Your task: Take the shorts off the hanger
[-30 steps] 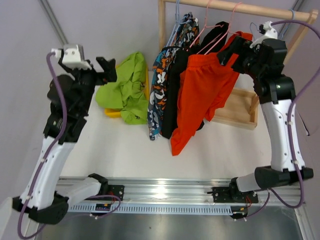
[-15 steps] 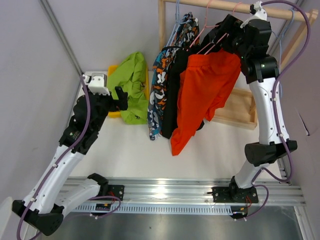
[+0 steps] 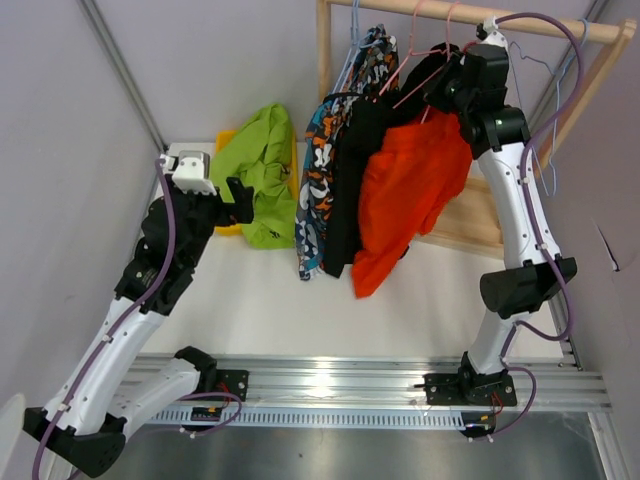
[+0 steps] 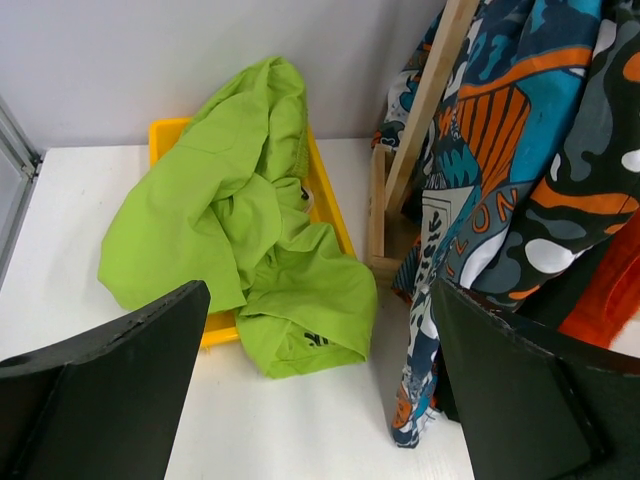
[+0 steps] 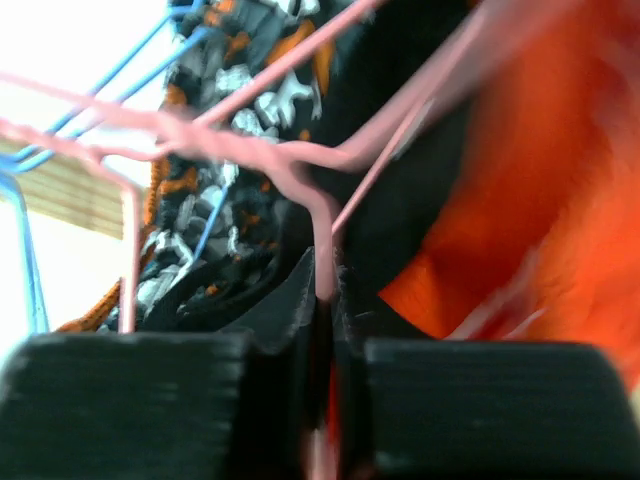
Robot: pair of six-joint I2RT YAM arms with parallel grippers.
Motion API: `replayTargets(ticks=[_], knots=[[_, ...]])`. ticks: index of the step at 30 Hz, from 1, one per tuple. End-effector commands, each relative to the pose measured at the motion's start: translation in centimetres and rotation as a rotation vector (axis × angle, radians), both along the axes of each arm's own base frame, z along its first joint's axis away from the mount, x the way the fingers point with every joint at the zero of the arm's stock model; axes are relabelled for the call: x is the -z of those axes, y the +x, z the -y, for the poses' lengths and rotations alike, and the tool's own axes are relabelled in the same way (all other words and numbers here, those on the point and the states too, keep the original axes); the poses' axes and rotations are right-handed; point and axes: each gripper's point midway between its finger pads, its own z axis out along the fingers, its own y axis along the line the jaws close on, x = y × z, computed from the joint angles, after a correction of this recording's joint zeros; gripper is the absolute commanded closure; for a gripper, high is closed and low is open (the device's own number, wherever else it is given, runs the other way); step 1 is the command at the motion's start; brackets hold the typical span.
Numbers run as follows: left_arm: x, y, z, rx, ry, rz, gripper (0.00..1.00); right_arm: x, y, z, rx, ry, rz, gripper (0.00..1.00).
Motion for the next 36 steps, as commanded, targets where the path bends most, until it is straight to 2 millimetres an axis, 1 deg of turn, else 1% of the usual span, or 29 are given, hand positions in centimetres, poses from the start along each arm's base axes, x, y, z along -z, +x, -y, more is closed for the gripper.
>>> replayTargets(ticks=[1,4,6,7,8,9,10,11,12,13,14,15,16,17,18,20,21,23,24,26,27,28,29,30,31,32,33,34,36], knots=[[-0.3,-0.3,0.7,0.037,-0.029,0.024,0.0,-2.0,-0.5,0.7,0.036,-0.013,0.054,1.0],[-0.1,-0.5,1.5,0.08,-0.039,0.017,0.01,-3.1,-1.7,1.2,0.047,-0.034,0.071,1.0],[-0.7,-0.9,2.4,0.129,-0.047,0.023,0.01,-4.5,-3.0,1.7,0.051,-0.041,0.096,1.0],[-0.9,-1.4,3.8,0.207,-0.052,0.025,0.01,-5.1,-3.6,1.8,0.05,-0.042,0.105,1.0],[-1.2,-1.9,4.7,0.254,-0.05,0.034,0.0,-6.2,-4.5,2.0,0.054,-0.039,0.126,1.0],[-2.2,-2.4,5.6,0.294,-0.058,0.06,0.01,-6.9,-5.1,2.1,0.054,-0.041,0.142,1.0],[-2.7,-3.6,7.5,0.375,-0.062,0.075,0.01,-7.5,-5.7,2.1,0.05,-0.044,0.152,1.0],[-3.7,-4.1,8.5,0.415,-0.064,0.097,0.01,-8.5,-6.4,2.2,0.051,-0.041,0.175,1.0],[-4.0,-4.6,9.4,0.445,-0.066,0.101,0.01,-9.5,-7.2,2.3,0.05,-0.038,0.196,1.0],[-5.4,-5.7,10.8,0.497,-0.079,0.125,0.01,-10.0,-7.6,2.3,0.044,-0.04,0.205,1.0],[-5.2,-5.7,11.8,0.517,-0.083,0.11,0.01,-11.8,-8.5,2.5,0.042,-0.028,0.244,1.0],[-5.5,-6.4,12.9,0.552,-0.092,0.112,0.01,-12.3,-8.9,2.5,0.038,-0.029,0.251,1.0],[-6.1,-6.7,13.3,0.565,-0.104,0.123,0.01,-13.0,-9.3,2.5,0.031,-0.027,0.266,1.0],[-6.6,-6.8,13.7,0.572,-0.119,0.133,0.01,-14.5,-10.2,2.6,0.026,-0.017,0.303,1.0],[-6.5,-7.2,14.6,0.597,-0.121,0.13,0.01,-14.8,-10.5,2.6,0.022,-0.011,0.311,1.0],[-6.9,-7.3,15.1,0.595,-0.125,0.137,0.01,-15.6,-11.1,2.4,0.0,-0.004,0.332,1.0],[-6.5,-7.4,15.8,0.609,-0.117,0.124,0.01,-15.9,-11.4,2.2,-0.014,0.0,0.344,1.0],[-6.9,-7.5,16.2,0.606,-0.115,0.132,0.01,-15.9,-11.2,2.2,-0.025,0.007,0.347,1.0],[-6.7,-7.7,16.8,0.621,-0.113,0.126,0.01,-15.4,-11.0,2.0,-0.036,0.011,0.333,1.0],[-7.5,-8.3,17.6,0.654,-0.134,0.144,0.01,-15.2,-11.2,2.0,-0.04,0.032,0.318,1.0],[-7.5,-8.4,18.1,0.667,-0.143,0.145,0.01,-14.3,-10.9,1.8,-0.041,0.035,0.296,1.0],[-7.7,-8.8,18.7,0.69,-0.16,0.144,0.01,-14.6,-11.7,1.8,-0.045,0.043,0.307,1.0],[-8.2,-9.4,19.4,0.725,-0.175,0.155,0.01,-14.8,-12.0,1.4,-0.053,0.057,0.32,1.0],[-8.9,-10.4,20.5,0.768,-0.199,0.175,0.01,-14.7,-12.3,1.4,-0.052,0.062,0.321,1.0],[-8.9,-10.7,21.5,0.792,-0.194,0.18,0.01,-13.9,-12.7,1.2,-0.056,0.064,0.305,1.0],[-10.1,-11.4,22.2,0.819,-0.208,0.206,0.01,-13.7,-12.9,1.1,-0.059,0.068,0.304,1.0],[-10.3,-12.6,23.4,0.864,-0.208,0.211,0.01,-13.5,-13.2,1.0,-0.057,0.077,0.299,1.0],[-10.3,-12.5,24.7,0.88,-0.189,0.219,0.01,-12.7,-13.2,0.7,-0.061,0.075,0.281,1.0],[-10.9,-13.1,26.4,0.919,-0.191,0.245,0.01,-12.6,-13.9,0.6,-0.062,0.087,0.274,1.0]])
